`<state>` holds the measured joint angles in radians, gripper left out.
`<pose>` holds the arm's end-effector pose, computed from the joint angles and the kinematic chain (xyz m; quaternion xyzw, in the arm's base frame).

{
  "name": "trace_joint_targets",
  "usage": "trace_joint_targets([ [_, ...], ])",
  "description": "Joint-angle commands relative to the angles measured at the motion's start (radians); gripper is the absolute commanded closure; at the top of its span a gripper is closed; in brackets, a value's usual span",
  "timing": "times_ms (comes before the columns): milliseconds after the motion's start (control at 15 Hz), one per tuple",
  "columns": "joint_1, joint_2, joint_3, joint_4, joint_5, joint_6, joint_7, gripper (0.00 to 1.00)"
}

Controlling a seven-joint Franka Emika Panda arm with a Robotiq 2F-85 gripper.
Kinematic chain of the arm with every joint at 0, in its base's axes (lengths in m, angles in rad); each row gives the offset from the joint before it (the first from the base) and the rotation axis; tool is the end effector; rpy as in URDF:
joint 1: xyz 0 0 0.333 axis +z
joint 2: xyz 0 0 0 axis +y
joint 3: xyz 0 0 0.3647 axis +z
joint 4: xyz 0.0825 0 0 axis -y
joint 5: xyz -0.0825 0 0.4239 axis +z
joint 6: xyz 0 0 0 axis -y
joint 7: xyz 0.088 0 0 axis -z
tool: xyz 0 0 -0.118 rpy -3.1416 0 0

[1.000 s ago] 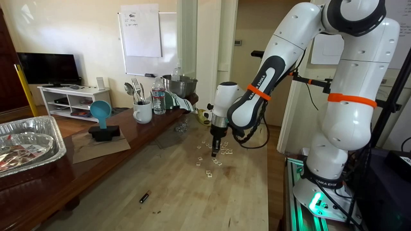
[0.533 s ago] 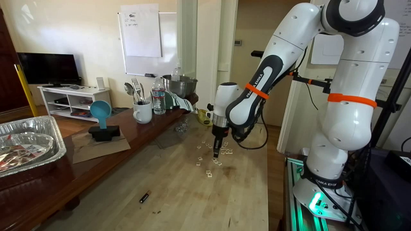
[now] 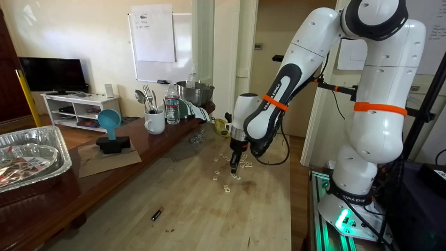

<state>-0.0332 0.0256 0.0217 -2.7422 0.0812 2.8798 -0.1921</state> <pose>0.4238 -0.0092 0.2235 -0.9970 -0.0515 -0.0569 0.0072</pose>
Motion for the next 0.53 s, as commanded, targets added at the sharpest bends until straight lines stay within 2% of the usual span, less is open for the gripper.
trace_joint_targets([
  [0, 0.012, 0.043, 0.01, 0.001, 0.068, 0.067, -0.012, 1.0],
  [467, 0.001, 0.072, 0.042, 0.001, 0.105, 0.113, -0.048, 1.0],
])
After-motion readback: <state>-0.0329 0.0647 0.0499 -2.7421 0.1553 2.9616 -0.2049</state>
